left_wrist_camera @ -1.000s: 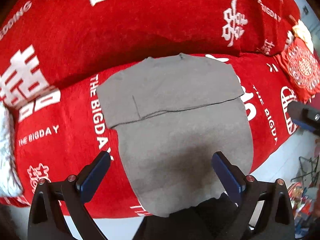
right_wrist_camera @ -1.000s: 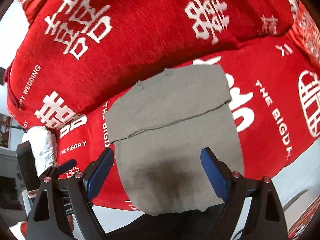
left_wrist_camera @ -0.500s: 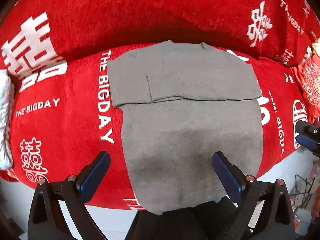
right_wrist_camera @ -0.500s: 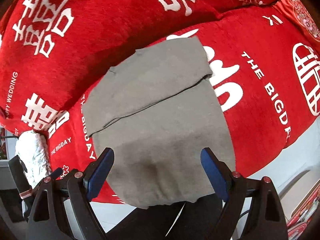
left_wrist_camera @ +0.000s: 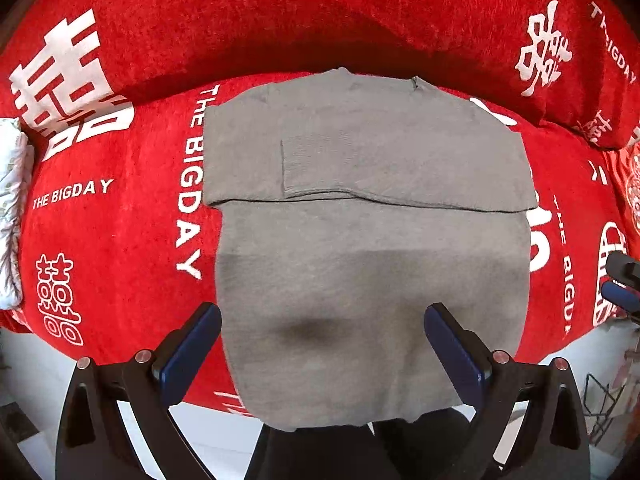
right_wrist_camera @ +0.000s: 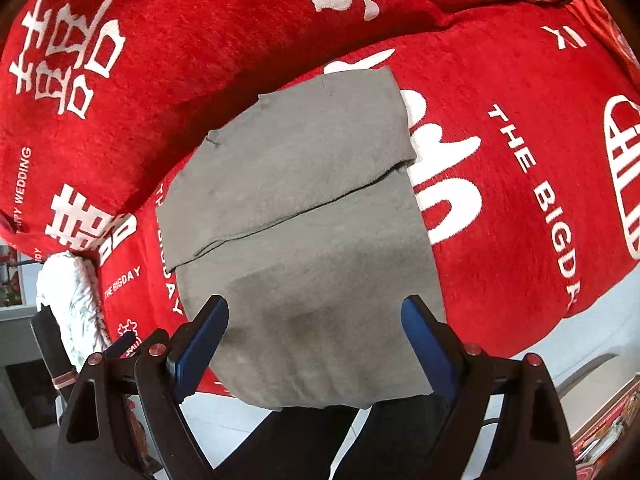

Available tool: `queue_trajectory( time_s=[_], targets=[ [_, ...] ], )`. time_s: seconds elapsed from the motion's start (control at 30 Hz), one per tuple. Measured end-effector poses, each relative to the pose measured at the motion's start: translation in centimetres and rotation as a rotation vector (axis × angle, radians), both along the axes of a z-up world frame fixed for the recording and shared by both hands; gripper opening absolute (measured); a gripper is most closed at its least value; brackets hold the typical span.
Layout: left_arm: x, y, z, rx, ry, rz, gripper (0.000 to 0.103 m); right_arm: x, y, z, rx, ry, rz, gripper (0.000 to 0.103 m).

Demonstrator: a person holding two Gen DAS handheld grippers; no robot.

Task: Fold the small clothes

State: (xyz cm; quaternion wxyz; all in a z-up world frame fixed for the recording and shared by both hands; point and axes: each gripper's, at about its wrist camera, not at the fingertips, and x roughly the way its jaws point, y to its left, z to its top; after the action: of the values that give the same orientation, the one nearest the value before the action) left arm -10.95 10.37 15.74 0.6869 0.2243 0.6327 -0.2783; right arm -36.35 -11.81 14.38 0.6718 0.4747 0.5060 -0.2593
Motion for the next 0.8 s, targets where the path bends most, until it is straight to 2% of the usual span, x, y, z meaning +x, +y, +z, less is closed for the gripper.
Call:
queue_trajectory(
  time_s=[0.37,0.6,0.8],
  targets=[
    [-1.7,-1.2,0.7,0.018,-0.040,0.124,0.102,1.2,-2.6,-1.0,0.059,-0.003,0.149,0.090],
    [-3.0,1.4,-0.3,0.055,-0.037,0.211,0.102,1.3,-2.5,-2.5,0.095,-0.007,0.206,0.090],
    [-3.2,5.0,-2.5,0.052,0.037,0.241,0.102,-0.1,-1.4,-4.6,0.128,-0.018,0.193,0.090]
  ],
)
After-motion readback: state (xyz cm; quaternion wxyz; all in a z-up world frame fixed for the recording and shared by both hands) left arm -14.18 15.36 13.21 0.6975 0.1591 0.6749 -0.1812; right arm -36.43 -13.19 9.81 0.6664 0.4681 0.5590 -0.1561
